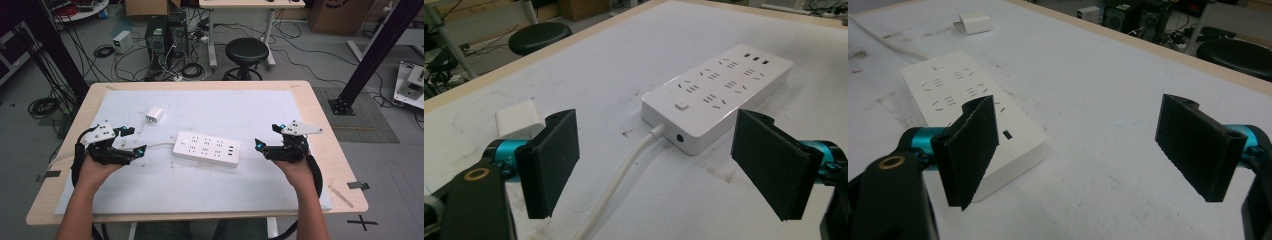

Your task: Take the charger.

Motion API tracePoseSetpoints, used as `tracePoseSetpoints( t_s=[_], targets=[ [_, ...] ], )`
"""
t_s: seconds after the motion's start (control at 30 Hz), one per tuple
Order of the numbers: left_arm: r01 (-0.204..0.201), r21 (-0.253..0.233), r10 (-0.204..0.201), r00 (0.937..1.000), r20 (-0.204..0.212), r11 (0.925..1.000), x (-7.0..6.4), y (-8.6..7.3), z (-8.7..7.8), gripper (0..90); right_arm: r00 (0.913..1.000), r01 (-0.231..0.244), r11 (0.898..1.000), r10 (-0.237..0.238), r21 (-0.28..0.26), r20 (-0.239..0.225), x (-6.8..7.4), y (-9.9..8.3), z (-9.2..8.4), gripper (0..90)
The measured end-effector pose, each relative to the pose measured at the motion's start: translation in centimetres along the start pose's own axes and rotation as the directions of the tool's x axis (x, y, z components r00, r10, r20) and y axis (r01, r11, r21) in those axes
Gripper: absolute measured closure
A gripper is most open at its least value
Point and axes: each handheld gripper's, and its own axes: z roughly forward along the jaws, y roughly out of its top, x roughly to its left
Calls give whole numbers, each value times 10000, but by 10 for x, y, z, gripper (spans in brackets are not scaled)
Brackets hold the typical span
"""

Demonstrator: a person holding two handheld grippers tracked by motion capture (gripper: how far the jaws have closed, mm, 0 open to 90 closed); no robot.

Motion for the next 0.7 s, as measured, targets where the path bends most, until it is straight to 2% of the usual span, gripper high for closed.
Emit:
tracePoseSetpoints(
  t_s=[0.7],
  targets=[
    [198,261,-188,9990,-398,9995,-1,5,11,193,10000,55,10000,-55,-72,-3,0,-4,-6,176]
  ],
)
